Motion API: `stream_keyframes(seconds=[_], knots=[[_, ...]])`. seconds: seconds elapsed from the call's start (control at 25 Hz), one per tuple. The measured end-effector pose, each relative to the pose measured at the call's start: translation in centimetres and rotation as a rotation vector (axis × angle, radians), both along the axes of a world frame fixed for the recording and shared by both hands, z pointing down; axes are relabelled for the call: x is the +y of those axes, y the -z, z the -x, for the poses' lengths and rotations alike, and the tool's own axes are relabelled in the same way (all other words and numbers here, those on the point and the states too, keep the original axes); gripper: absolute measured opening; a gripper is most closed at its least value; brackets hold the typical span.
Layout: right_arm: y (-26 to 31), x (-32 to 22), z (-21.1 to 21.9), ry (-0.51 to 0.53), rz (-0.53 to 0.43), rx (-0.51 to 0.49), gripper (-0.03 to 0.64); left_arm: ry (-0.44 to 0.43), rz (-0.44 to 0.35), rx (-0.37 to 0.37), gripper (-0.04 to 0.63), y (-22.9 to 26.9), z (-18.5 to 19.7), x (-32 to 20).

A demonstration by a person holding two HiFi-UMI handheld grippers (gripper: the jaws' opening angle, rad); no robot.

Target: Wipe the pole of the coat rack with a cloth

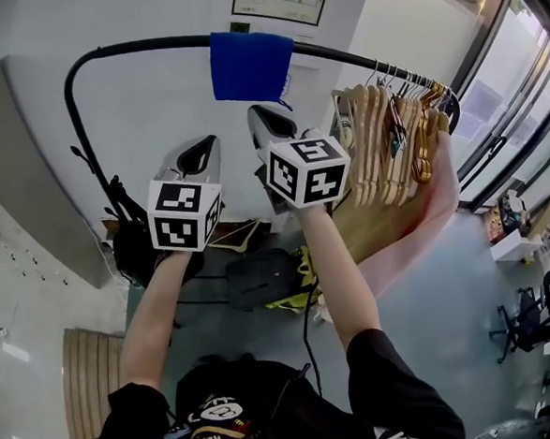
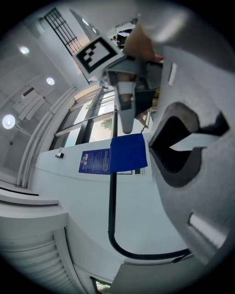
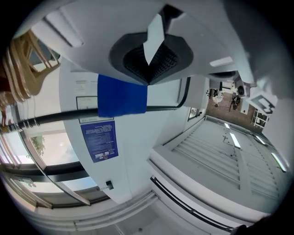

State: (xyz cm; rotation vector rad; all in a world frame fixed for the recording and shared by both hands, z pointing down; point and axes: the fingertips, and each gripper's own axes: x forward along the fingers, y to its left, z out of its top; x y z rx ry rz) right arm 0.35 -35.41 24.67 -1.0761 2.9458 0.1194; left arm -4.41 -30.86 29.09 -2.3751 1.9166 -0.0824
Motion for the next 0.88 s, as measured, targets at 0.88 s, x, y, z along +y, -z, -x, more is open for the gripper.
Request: stream_keyframes(seconds=[0.88], knots=[[10.7,-7.8,18.6,-0.145,-0.006,0.086,0.0,-0.109,-0.021,0.0,0.002,2.5,10.9,1.8]])
